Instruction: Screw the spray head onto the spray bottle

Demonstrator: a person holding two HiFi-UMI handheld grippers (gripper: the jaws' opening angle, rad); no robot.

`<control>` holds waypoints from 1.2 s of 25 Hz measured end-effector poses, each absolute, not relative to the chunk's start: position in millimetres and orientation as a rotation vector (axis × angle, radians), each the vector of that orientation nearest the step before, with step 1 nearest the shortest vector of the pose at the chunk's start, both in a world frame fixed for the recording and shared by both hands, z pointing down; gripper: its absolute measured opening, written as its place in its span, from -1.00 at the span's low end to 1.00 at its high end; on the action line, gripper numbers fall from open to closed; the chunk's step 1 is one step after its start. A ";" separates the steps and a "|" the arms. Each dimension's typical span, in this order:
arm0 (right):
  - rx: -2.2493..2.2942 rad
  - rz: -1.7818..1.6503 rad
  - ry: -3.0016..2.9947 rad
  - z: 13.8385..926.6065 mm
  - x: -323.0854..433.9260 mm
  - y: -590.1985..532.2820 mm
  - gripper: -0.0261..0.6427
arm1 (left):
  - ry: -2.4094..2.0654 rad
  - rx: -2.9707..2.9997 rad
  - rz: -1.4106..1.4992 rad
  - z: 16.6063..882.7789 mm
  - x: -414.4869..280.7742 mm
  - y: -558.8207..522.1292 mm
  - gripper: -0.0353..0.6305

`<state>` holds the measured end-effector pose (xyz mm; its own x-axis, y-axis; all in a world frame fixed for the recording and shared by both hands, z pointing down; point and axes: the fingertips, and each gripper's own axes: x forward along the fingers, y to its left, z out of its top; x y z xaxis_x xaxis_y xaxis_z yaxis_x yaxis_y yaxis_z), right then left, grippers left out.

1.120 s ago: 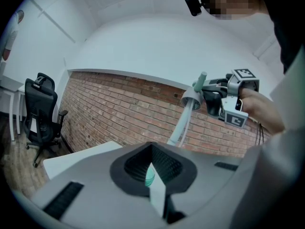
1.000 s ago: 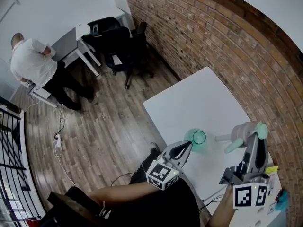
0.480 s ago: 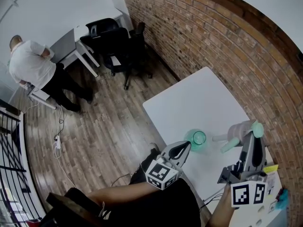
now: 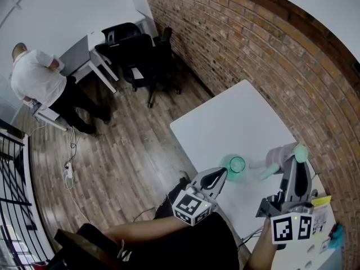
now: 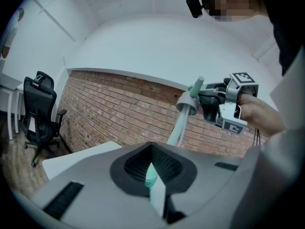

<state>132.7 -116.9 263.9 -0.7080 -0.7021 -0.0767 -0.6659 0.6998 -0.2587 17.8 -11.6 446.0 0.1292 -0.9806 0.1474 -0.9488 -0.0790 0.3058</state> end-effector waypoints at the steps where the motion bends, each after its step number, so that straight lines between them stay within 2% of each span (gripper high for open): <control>1: -1.108 -0.318 2.739 264.2 131.9 -116.6 -0.71 | -1.876 2.086 -0.138 445.9 17.3 -11.8 -0.90; 30: -1.026 -0.402 2.783 285.6 117.3 -119.5 -0.71 | -1.914 2.051 -0.108 450.6 7.4 -12.4 -0.90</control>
<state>117.3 -119.5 285.6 -0.7553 -0.6538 -0.0461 -0.6140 0.7304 -0.2993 7.4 -12.4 450.6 0.0935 -0.9812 0.1688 -0.9559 -0.0411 0.2907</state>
